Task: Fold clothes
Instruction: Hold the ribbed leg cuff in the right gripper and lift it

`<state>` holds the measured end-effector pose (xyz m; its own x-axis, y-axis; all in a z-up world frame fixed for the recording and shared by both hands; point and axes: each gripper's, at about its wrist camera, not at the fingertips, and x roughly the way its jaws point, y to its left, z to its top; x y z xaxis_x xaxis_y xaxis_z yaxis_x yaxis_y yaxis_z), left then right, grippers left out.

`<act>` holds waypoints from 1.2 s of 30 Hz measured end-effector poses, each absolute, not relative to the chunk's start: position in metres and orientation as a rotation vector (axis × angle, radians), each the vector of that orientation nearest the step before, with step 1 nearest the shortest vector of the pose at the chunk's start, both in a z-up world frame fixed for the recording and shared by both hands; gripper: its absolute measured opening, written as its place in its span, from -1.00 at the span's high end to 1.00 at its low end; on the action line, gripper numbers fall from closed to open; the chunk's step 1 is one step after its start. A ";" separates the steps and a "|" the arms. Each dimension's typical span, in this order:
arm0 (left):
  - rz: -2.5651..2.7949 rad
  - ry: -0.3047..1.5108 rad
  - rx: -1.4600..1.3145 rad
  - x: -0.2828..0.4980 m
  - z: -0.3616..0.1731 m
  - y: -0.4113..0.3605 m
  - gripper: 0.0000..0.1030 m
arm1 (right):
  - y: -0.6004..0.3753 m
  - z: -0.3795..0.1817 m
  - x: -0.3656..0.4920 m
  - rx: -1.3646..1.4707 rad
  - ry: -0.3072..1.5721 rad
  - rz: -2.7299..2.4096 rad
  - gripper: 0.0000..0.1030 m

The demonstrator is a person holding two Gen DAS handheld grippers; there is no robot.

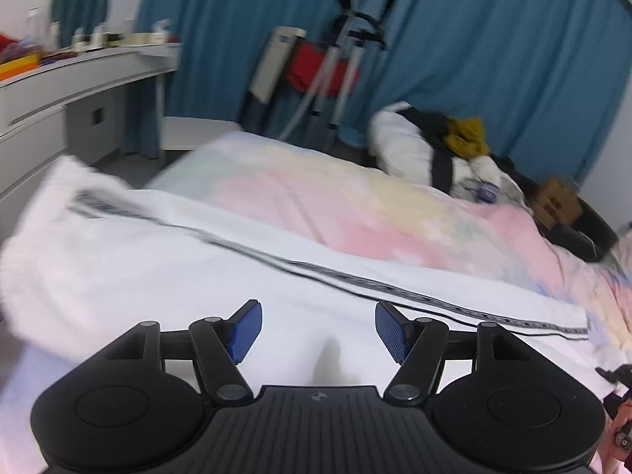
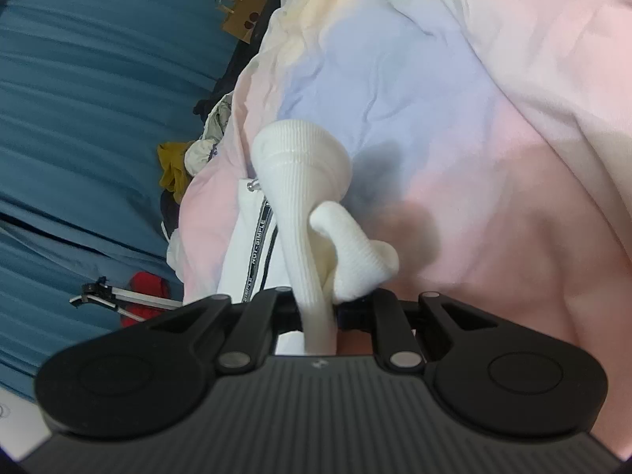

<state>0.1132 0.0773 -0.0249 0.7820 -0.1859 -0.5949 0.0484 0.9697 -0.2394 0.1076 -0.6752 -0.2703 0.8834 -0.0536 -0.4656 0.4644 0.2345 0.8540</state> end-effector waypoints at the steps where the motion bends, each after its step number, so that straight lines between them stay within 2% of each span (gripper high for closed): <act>1: -0.135 0.664 -0.207 0.120 -0.031 0.067 -0.28 | -0.675 -0.270 0.108 1.290 0.375 -0.368 0.74; 6: -0.107 0.706 -0.103 0.149 -0.068 0.032 -0.28 | -0.673 -0.268 0.111 1.254 0.380 -0.372 0.74; 18: -0.068 0.728 0.054 0.168 -0.122 0.022 -0.31 | -0.671 -0.265 0.117 1.202 0.386 -0.393 0.74; 24: -0.074 0.738 0.050 0.171 -0.124 0.027 -0.34 | -0.672 -0.267 0.119 1.210 0.393 -0.399 0.74; 30: -0.084 0.738 0.056 0.171 -0.122 0.029 -0.34 | -0.658 -0.248 0.133 0.994 0.445 -0.428 0.73; 36: -0.102 0.734 0.043 0.174 -0.124 0.033 -0.35 | -0.655 -0.243 0.139 0.916 0.476 -0.438 0.73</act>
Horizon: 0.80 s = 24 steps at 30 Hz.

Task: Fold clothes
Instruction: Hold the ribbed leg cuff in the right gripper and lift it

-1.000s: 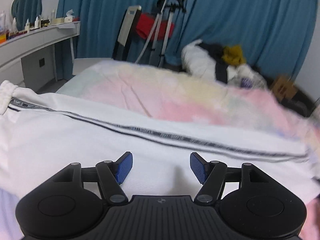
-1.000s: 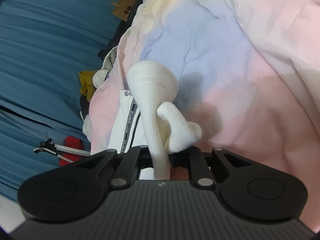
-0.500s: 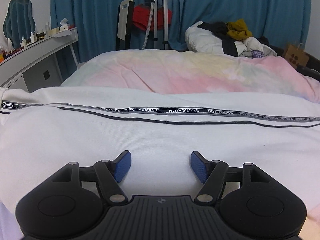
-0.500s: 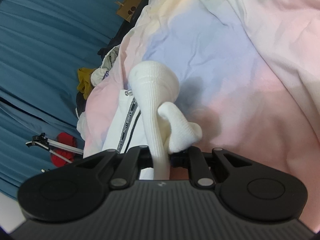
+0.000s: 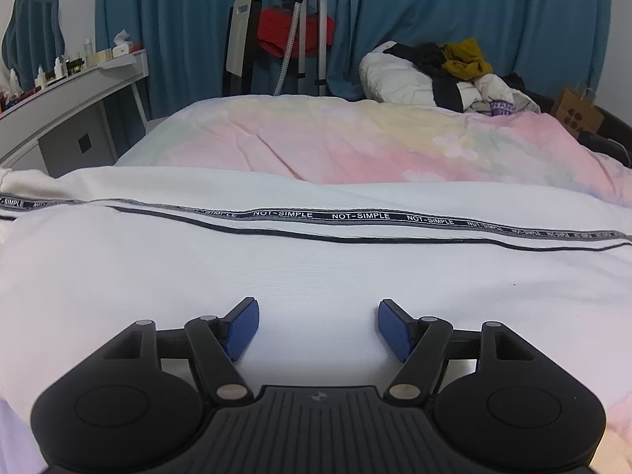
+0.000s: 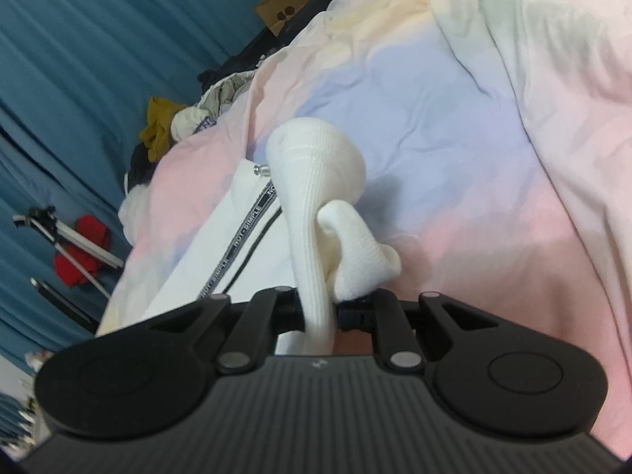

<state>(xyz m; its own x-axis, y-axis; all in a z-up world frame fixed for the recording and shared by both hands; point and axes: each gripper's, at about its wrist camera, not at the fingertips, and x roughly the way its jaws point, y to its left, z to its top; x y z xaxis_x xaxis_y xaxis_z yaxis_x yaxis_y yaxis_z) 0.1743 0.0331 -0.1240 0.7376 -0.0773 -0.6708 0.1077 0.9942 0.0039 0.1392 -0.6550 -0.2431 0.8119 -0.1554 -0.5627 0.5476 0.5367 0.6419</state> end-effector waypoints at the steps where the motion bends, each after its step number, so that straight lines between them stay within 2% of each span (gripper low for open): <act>1: -0.101 0.734 0.045 0.175 -0.124 0.033 -0.36 | -0.654 -0.241 0.140 0.901 0.477 -0.439 0.73; 10: -0.105 0.693 0.111 0.178 -0.138 0.024 -0.47 | -0.634 -0.215 0.150 0.727 0.489 -0.493 0.73; 15: -0.117 0.707 0.075 0.183 -0.135 0.027 -0.47 | -0.618 -0.193 0.149 0.682 0.423 -0.525 0.73; 17: -0.142 0.705 0.030 0.183 -0.133 0.032 -0.53 | -0.603 -0.174 0.149 0.641 0.370 -0.534 0.73; 24: -0.183 0.671 -0.174 0.181 -0.109 0.061 -0.53 | -0.449 -0.091 0.152 0.119 0.164 -0.333 0.73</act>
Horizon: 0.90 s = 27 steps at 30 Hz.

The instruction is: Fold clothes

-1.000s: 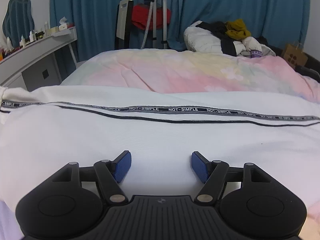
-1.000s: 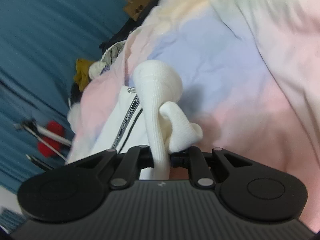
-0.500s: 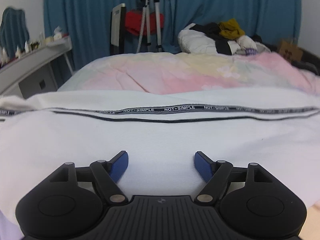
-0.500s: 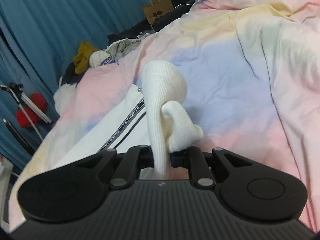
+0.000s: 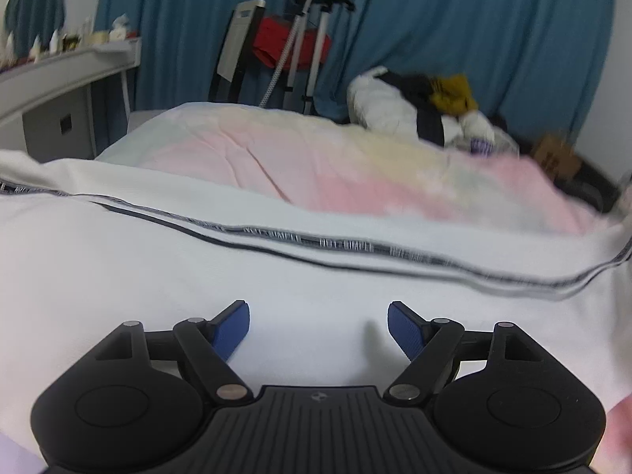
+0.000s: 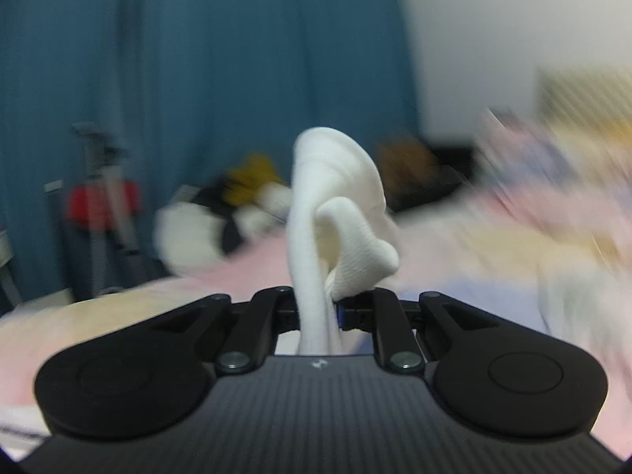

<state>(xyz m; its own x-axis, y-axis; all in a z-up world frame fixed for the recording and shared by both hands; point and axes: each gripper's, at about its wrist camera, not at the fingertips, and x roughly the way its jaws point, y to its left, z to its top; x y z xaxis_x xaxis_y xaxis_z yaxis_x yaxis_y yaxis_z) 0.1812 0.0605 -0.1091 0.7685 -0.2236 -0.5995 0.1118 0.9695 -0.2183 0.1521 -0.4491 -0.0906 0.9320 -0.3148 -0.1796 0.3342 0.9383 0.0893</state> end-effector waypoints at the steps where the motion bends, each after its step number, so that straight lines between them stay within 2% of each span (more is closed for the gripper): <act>1: -0.183 0.659 -0.206 0.180 -0.103 0.066 -0.53 | -0.425 -0.088 0.150 0.065 0.150 -0.277 0.73; 4: -0.188 0.612 -0.336 0.173 -0.085 0.090 -0.53 | -0.351 -0.099 0.142 -0.095 0.164 -0.082 0.73; 7: -0.203 0.576 -0.477 0.167 -0.074 0.113 -0.53 | -0.289 -0.138 0.133 -0.236 0.274 0.111 0.73; 10: -0.181 0.586 -0.478 0.166 -0.071 0.118 -0.54 | -0.240 -0.193 0.127 -0.409 0.449 0.279 0.73; 12: -0.159 0.616 -0.432 0.167 -0.073 0.113 -0.54 | -0.224 -0.222 0.121 -0.516 0.485 0.291 0.72; 14: -0.149 0.649 -0.378 0.171 -0.077 0.104 -0.53 | -0.224 -0.225 0.121 -0.556 0.469 0.289 0.72; 17: -0.160 0.679 -0.336 0.174 -0.084 0.094 -0.53 | -0.236 -0.215 0.126 -0.464 0.490 0.298 0.72; 27: -0.152 0.691 -0.321 0.173 -0.090 0.086 -0.53 | -0.230 -0.209 0.133 -0.394 0.510 0.304 0.72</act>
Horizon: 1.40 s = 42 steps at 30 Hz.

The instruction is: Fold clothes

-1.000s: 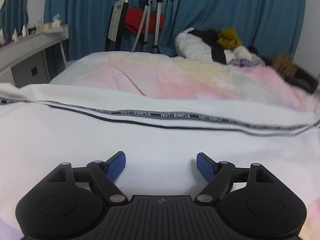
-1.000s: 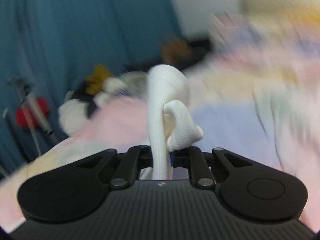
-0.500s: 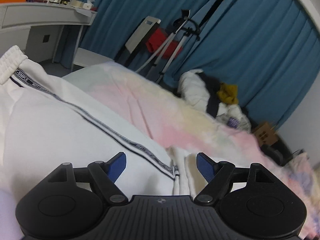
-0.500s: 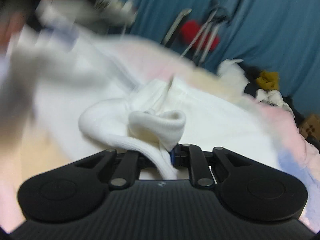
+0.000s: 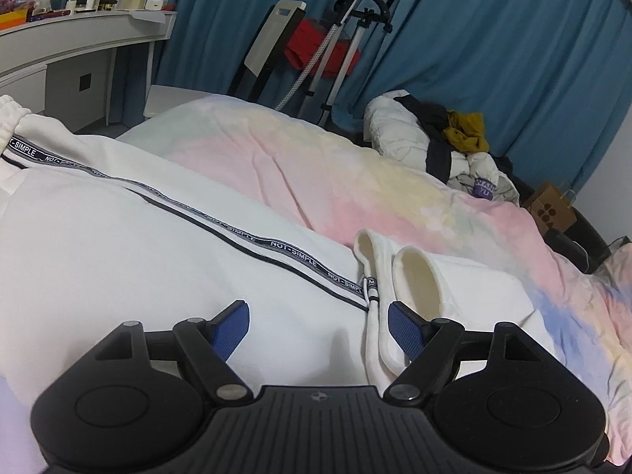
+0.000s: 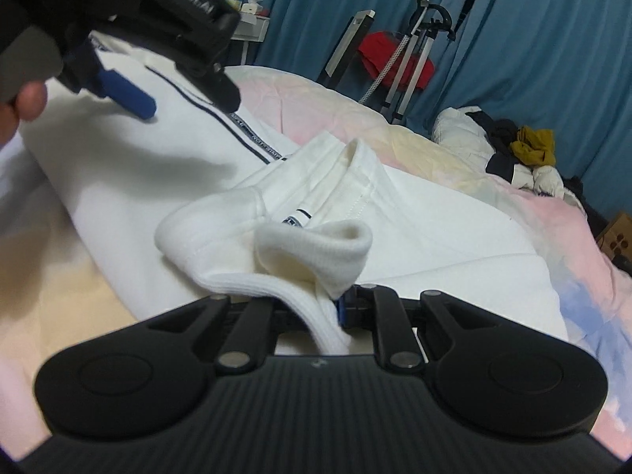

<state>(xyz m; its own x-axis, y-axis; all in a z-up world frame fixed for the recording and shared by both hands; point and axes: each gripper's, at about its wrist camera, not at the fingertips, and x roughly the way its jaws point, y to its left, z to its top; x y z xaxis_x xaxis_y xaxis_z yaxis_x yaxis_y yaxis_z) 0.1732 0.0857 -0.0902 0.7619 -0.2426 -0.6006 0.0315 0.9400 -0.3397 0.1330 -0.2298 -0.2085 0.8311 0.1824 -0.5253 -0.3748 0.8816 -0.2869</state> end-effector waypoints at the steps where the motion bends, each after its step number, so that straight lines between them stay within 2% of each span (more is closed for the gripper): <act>1: -0.149 0.690 -0.321 0.173 -0.090 0.086 -0.53 | -0.229 -0.208 0.132 -0.388 0.510 0.306 0.72; 11: -0.154 0.672 -0.303 0.168 -0.085 0.080 -0.53 | -0.219 -0.197 0.124 -0.358 0.448 0.381 0.71; 14: -0.159 0.663 -0.266 0.165 -0.083 0.077 -0.53 | -0.221 -0.197 0.126 -0.334 0.467 0.381 0.65; 16: -0.162 0.662 -0.251 0.163 -0.082 0.075 -0.53 | -0.225 -0.193 0.128 -0.287 0.489 0.385 0.50; 17: -0.165 0.661 -0.250 0.163 -0.082 0.076 -0.53 | -0.226 -0.191 0.128 -0.274 0.505 0.395 0.26; 18: -0.169 0.659 -0.252 0.163 -0.081 0.076 -0.53 | -0.227 -0.188 0.128 -0.260 0.522 0.414 -0.08; 20: -0.178 0.654 -0.257 0.162 -0.080 0.078 -0.53 | -0.231 -0.182 0.121 -0.200 0.544 0.455 -0.39; 21: -0.185 0.651 -0.262 0.162 -0.079 0.078 -0.53 | -0.234 -0.178 0.117 -0.167 0.554 0.474 -0.44; 28: -0.331 0.657 -0.273 0.178 -0.072 0.067 -0.51 | -0.256 -0.146 0.095 -0.009 0.458 0.485 -0.43; 31: -0.343 0.669 -0.282 0.184 -0.078 0.062 -0.51 | -0.262 -0.158 0.114 0.053 0.517 0.492 -0.42; 32: -0.336 0.677 -0.285 0.185 -0.082 0.062 -0.51 | -0.261 -0.165 0.120 0.059 0.547 0.492 -0.29; 33: -0.325 0.684 -0.285 0.185 -0.085 0.062 -0.51 | -0.259 -0.171 0.125 0.067 0.569 0.491 0.00; 35: -0.304 0.699 -0.284 0.185 -0.090 0.063 -0.51 | -0.254 -0.181 0.131 0.084 0.596 0.485 0.41; 36: -0.295 0.699 -0.287 0.184 -0.090 0.065 -0.51 | -0.252 -0.185 0.135 0.095 0.605 0.485 0.53; 42: -0.205 0.670 -0.387 0.163 -0.072 0.103 -0.51 | -0.248 -0.176 0.142 0.130 0.484 0.519 0.60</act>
